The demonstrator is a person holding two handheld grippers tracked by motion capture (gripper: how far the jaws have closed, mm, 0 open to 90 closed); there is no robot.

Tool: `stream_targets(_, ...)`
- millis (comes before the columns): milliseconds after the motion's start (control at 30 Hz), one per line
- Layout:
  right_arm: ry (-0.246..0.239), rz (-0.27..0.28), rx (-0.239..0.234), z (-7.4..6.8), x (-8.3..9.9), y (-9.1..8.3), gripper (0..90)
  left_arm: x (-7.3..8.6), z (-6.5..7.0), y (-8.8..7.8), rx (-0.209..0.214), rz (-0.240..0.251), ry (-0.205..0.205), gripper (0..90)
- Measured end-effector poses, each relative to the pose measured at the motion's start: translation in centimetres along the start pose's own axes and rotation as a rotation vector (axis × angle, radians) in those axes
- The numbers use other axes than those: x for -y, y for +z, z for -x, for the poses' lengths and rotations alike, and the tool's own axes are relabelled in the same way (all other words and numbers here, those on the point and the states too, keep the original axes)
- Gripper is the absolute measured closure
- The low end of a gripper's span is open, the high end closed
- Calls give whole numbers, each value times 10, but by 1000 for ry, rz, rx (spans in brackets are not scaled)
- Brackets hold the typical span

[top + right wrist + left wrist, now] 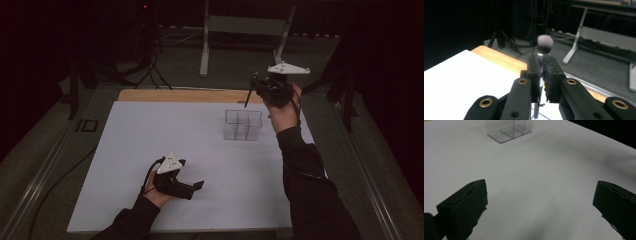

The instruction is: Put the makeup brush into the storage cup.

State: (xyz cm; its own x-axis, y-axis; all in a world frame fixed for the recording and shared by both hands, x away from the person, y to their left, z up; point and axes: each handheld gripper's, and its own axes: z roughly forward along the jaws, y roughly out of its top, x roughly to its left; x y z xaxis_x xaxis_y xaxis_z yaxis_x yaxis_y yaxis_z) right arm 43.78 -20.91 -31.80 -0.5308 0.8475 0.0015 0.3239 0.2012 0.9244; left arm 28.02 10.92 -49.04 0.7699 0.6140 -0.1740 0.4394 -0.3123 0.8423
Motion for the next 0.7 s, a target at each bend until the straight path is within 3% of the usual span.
stream_targets(133, 49, -35, -3, 6, 13, 10, 835, 0, 0, 0, -2, 1, 1, 8)
stream_targets(267, 66, -64, -3, 8, 23, 18, 835, 0, -1, 0, 1, 0, -1, 8)
stream_targets(700, 73, -136, -17, 6, 43, 33, 835, 1, -1, 1, 13, -2, -7, 8)
